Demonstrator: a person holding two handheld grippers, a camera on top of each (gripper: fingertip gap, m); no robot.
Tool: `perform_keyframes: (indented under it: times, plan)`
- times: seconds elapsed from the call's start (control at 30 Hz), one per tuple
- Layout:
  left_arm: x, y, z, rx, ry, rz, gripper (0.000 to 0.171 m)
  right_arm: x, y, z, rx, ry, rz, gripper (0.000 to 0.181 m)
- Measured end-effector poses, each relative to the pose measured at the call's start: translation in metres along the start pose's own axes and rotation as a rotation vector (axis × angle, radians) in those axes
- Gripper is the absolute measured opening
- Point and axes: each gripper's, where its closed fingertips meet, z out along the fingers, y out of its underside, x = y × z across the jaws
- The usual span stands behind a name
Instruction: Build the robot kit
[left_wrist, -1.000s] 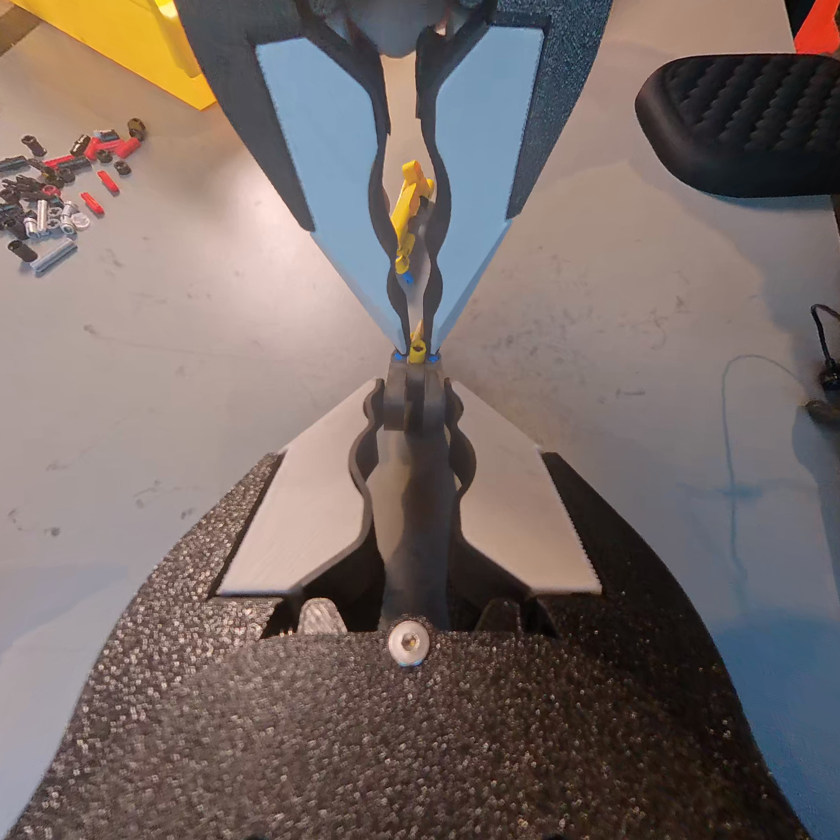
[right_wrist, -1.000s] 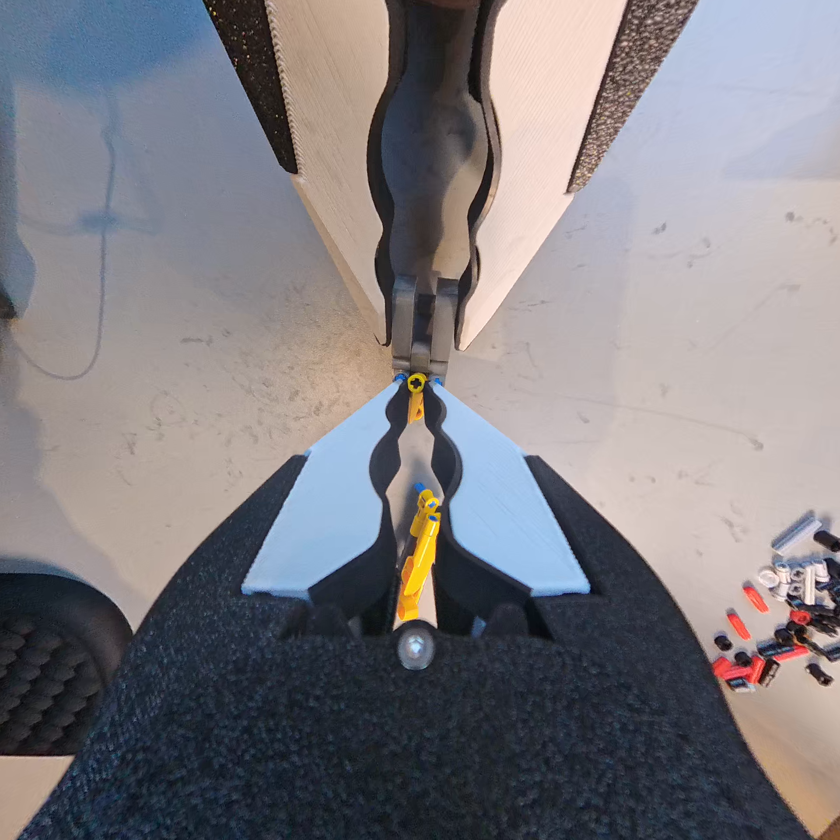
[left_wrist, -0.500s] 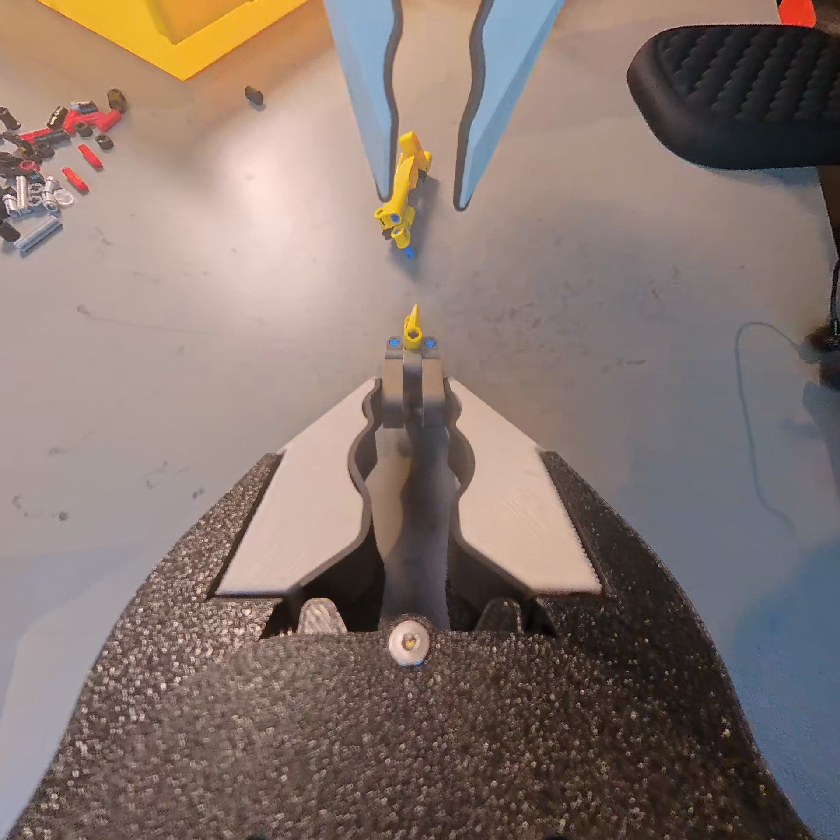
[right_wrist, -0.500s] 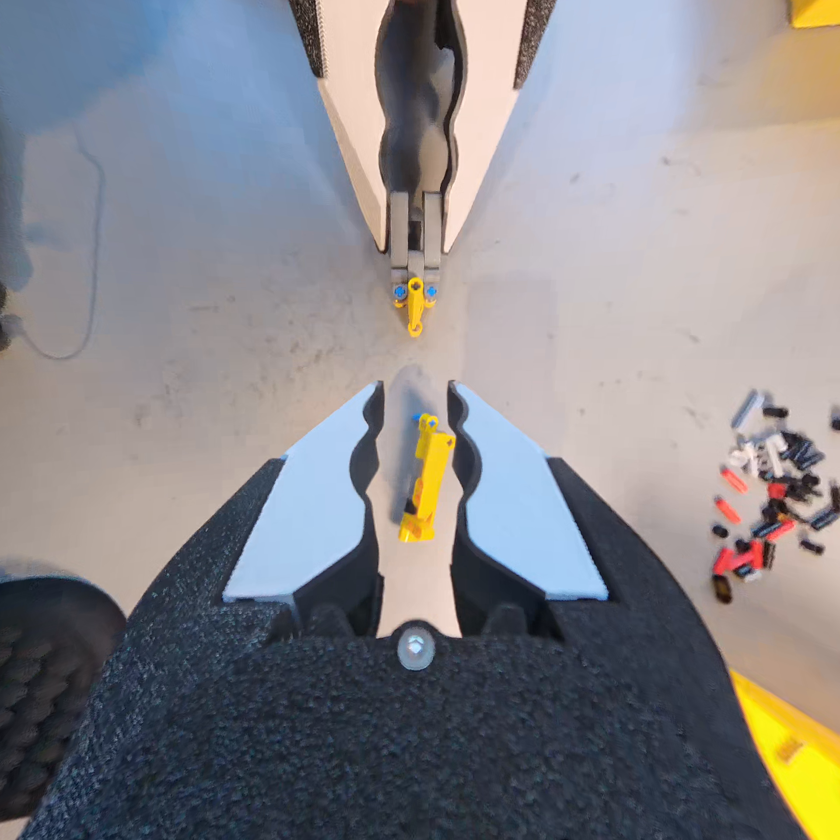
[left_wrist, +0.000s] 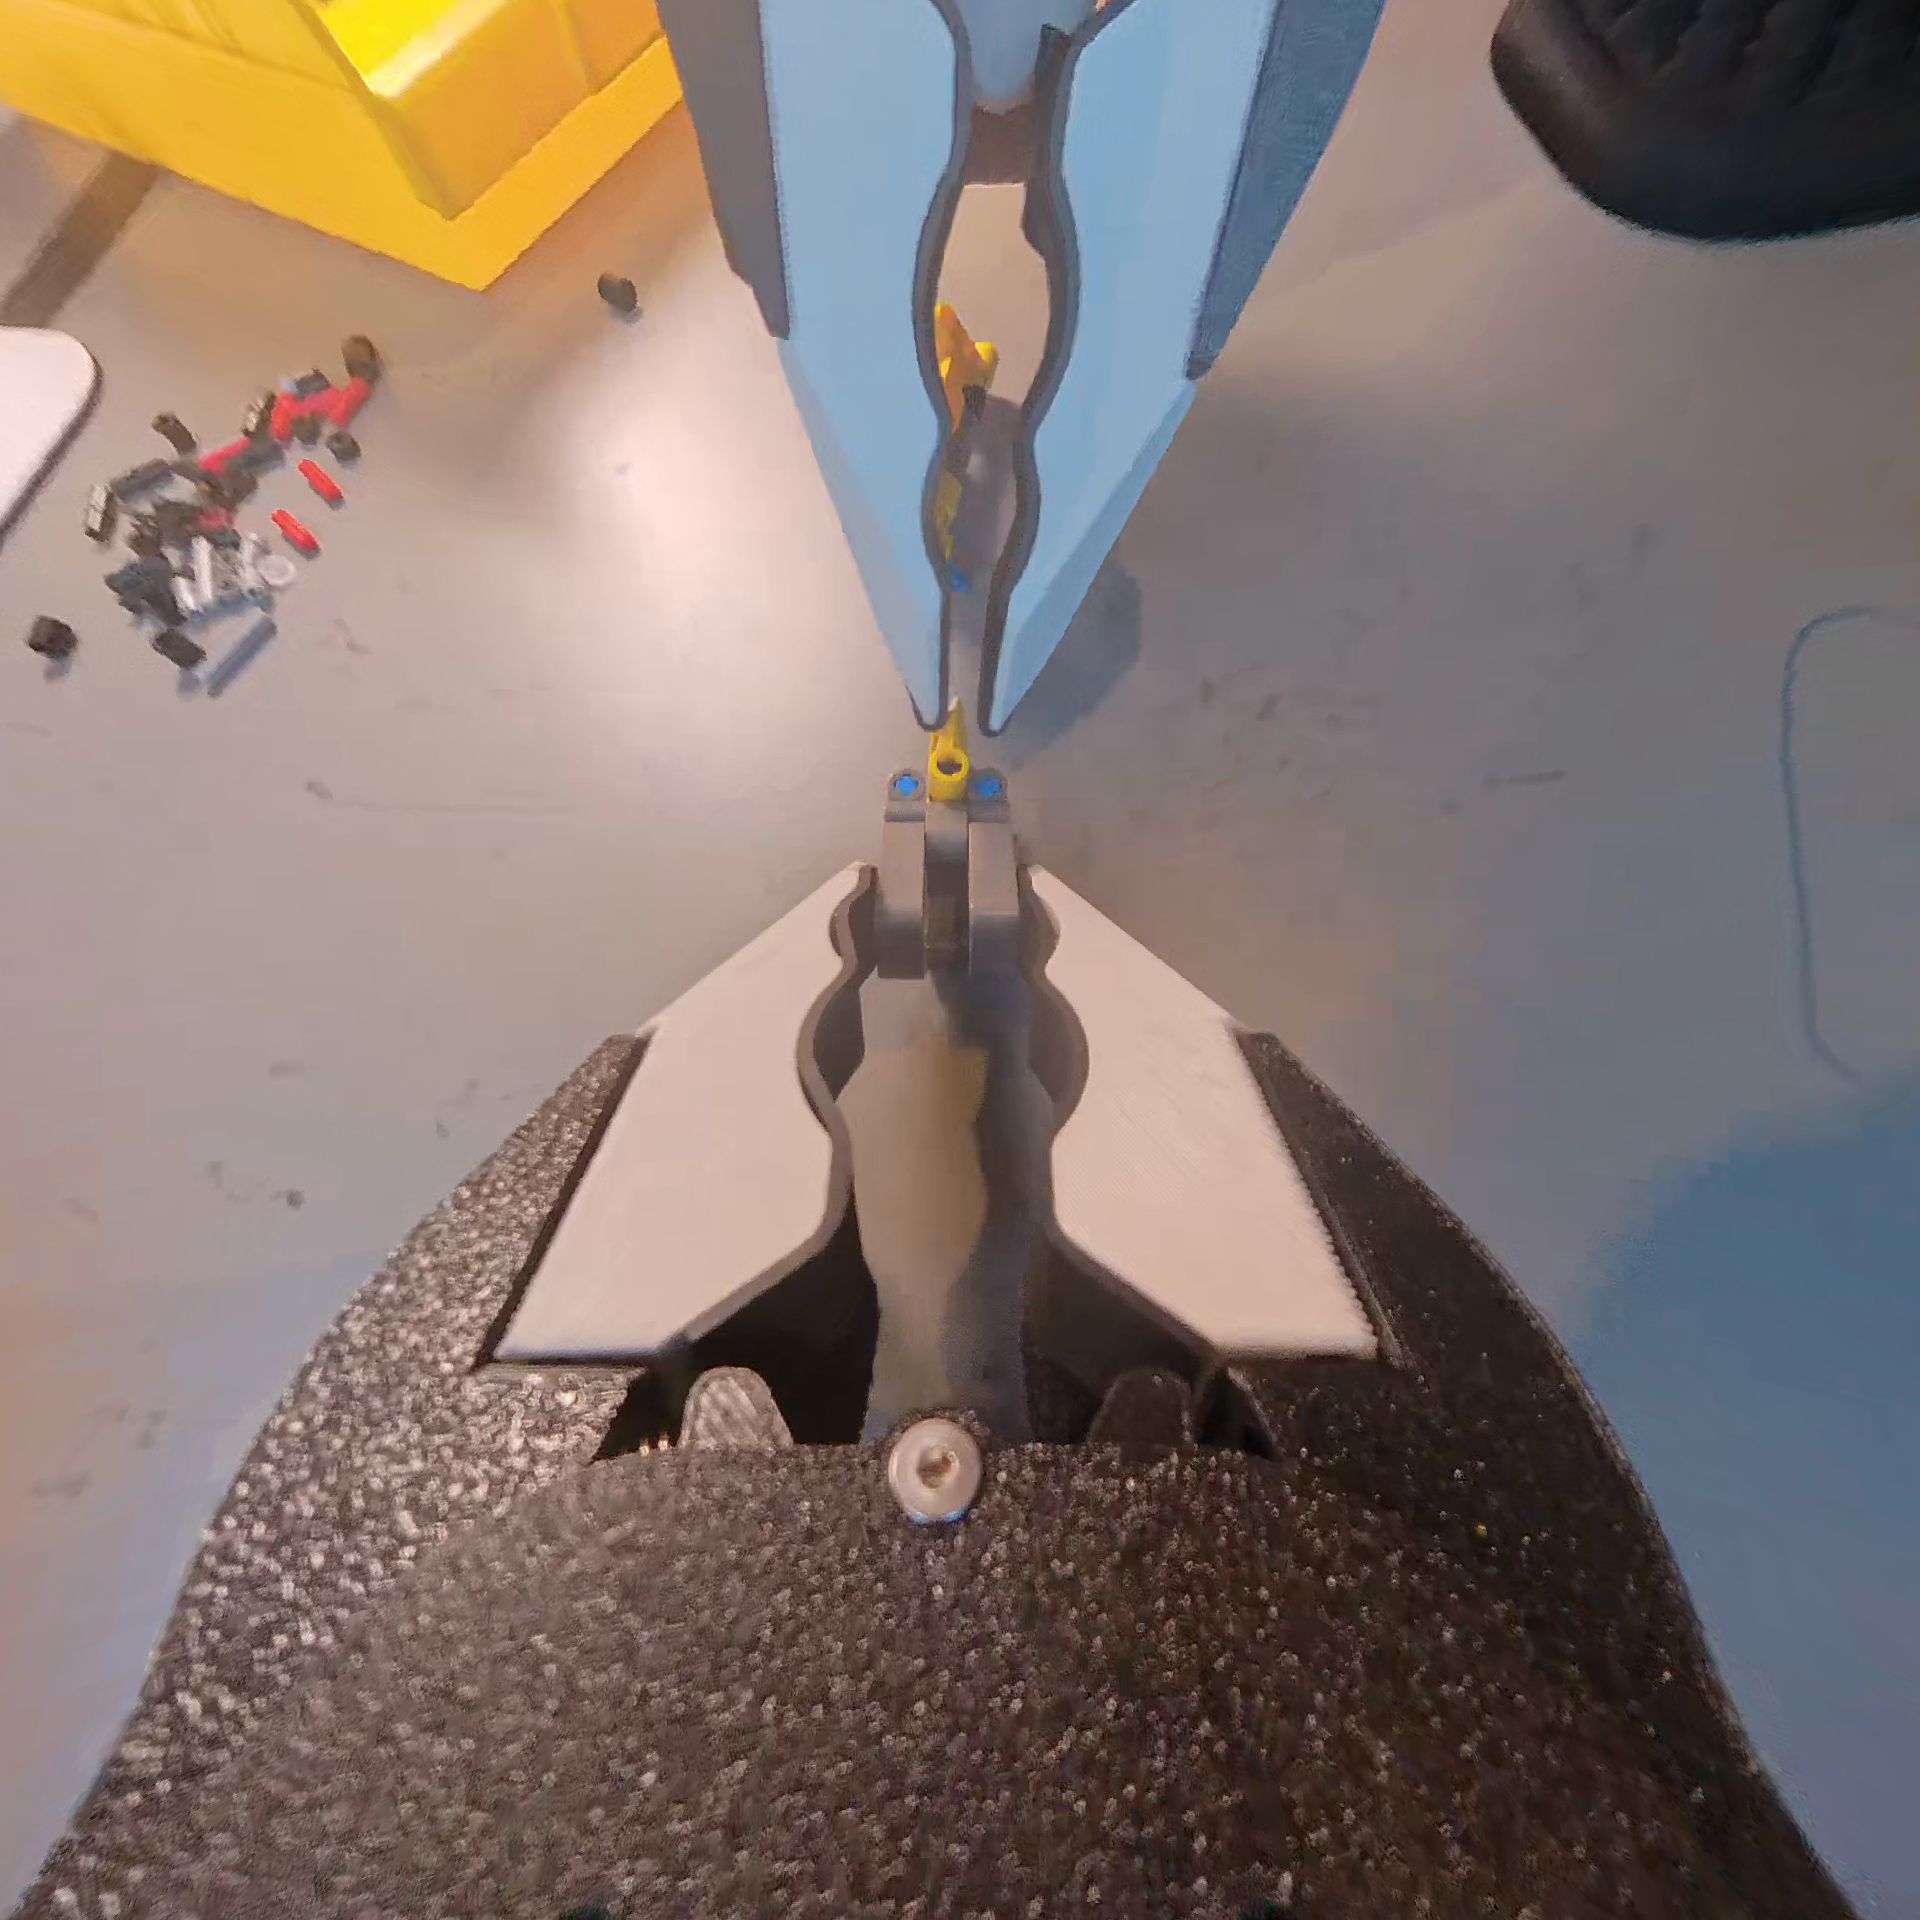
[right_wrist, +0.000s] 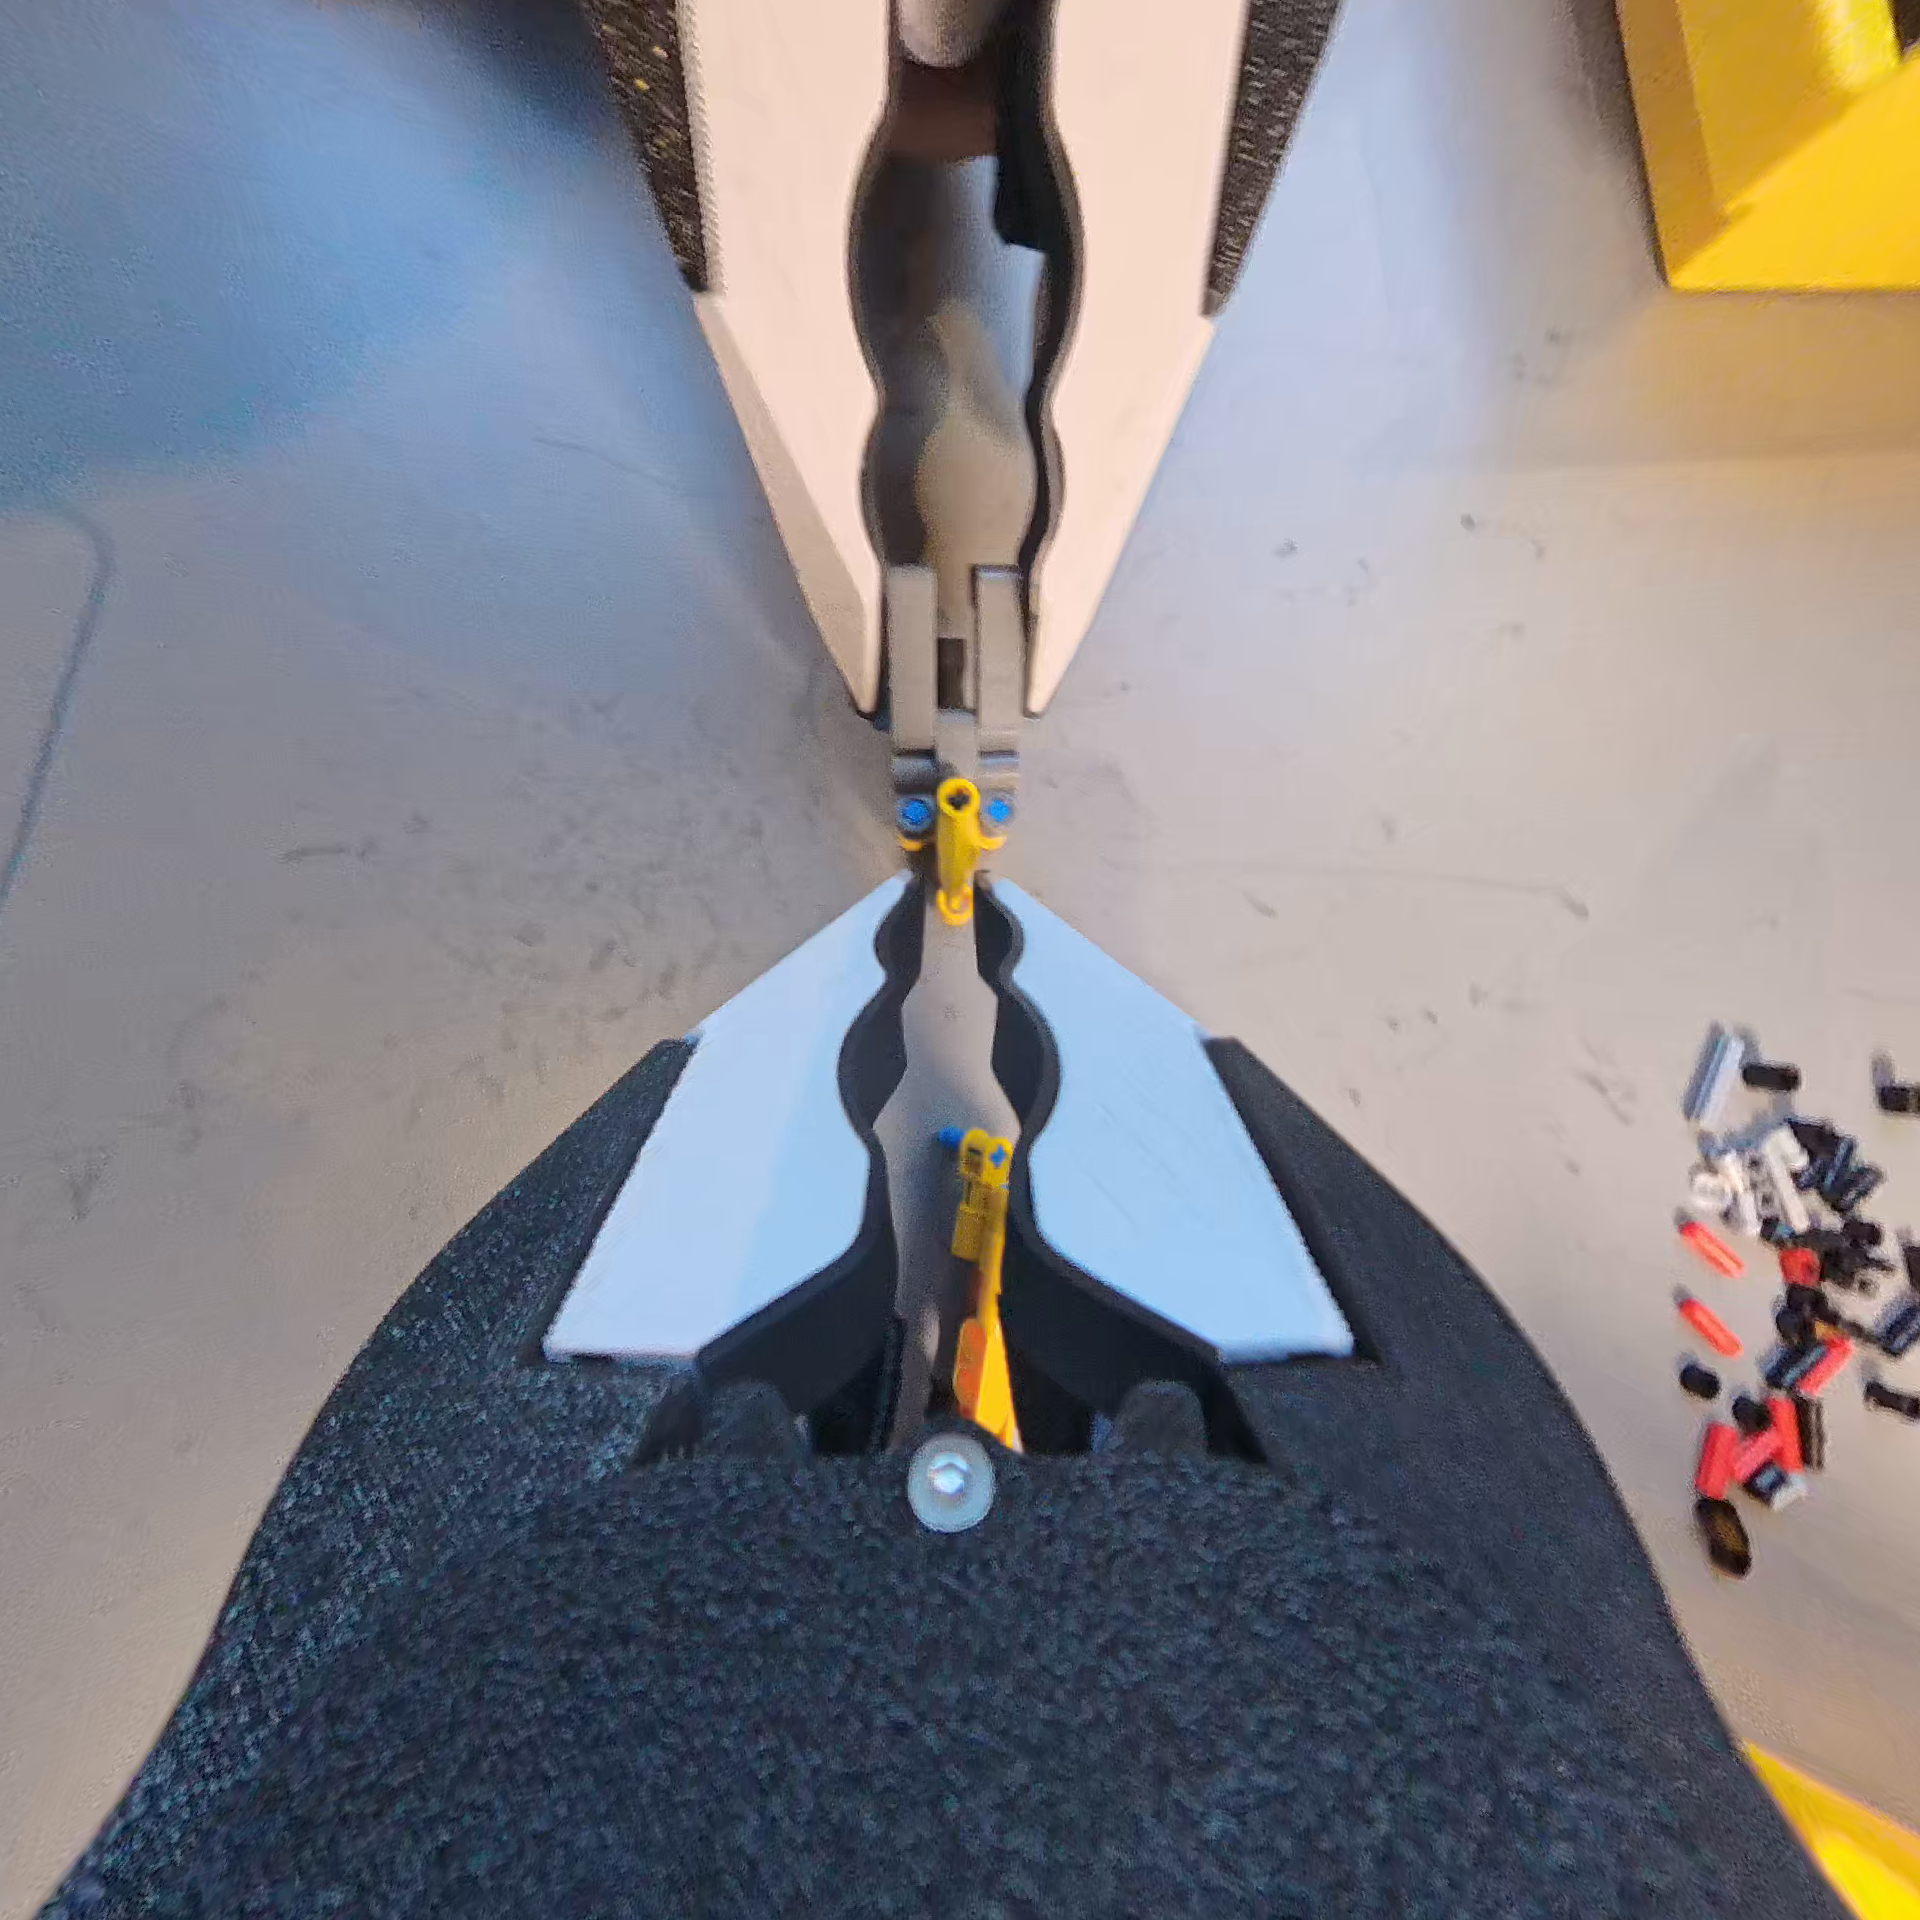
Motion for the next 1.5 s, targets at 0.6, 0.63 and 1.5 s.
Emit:
perform_keyframes:
  times: [0.6, 0.63, 1.5]
  plan:
    - [0.003, -0.003, 0.001, -0.001, -0.128, 0.288, 0.025, -0.006, -0.002, -0.003, 0.066, 0.148, -0.18, 0.016]
    - [0.003, -0.004, 0.001, 0.0, -0.128, 0.288, 0.025, -0.007, -0.005, -0.002, 0.075, 0.145, -0.181, 0.015]
    - [0.042, -0.004, 0.016, -0.07, 0.133, 0.078, 0.026, -0.04, -0.022, -0.001, 0.192, -0.006, 0.037, 0.006]
